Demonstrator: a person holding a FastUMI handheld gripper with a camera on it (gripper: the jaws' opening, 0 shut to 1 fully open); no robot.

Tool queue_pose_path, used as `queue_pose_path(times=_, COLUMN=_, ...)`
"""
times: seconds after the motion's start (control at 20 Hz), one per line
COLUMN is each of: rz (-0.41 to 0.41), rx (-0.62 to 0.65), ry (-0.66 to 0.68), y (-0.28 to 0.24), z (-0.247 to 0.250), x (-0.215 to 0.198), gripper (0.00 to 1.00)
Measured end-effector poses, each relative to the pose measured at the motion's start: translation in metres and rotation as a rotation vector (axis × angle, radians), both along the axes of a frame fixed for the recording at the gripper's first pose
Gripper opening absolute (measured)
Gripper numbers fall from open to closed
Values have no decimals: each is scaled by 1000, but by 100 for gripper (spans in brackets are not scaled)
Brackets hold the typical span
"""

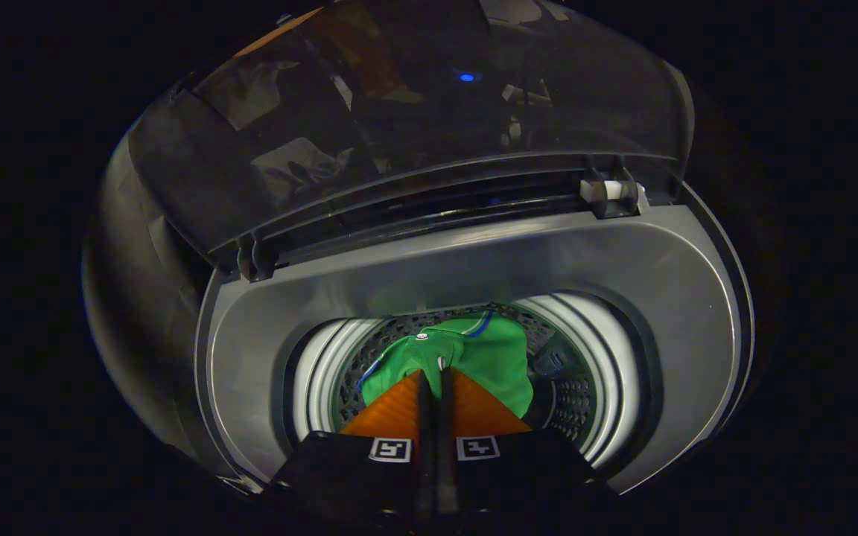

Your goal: Put the clothes into the washing machine and then close the washing machine lid.

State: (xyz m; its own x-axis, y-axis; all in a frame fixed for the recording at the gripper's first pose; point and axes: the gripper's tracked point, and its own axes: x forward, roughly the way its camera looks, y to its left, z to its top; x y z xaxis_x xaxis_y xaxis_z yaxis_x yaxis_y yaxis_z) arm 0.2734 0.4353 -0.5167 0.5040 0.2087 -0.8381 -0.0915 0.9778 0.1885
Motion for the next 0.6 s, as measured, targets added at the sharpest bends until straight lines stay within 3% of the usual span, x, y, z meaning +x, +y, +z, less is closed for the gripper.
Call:
queue_pose_path(times=0.1, rz=-18, rx=-26, ry=-7, y=-5, z=1, x=0, gripper=17)
queue_pose_path(times=0.25, rz=-9, rx=-32, ry=-35, y=-6, z=12, x=5, gripper=91)
queue_pose_path(times=0.6, rz=19, rx=-67, ry=-103, y=-15, z=55, x=-5, gripper=99)
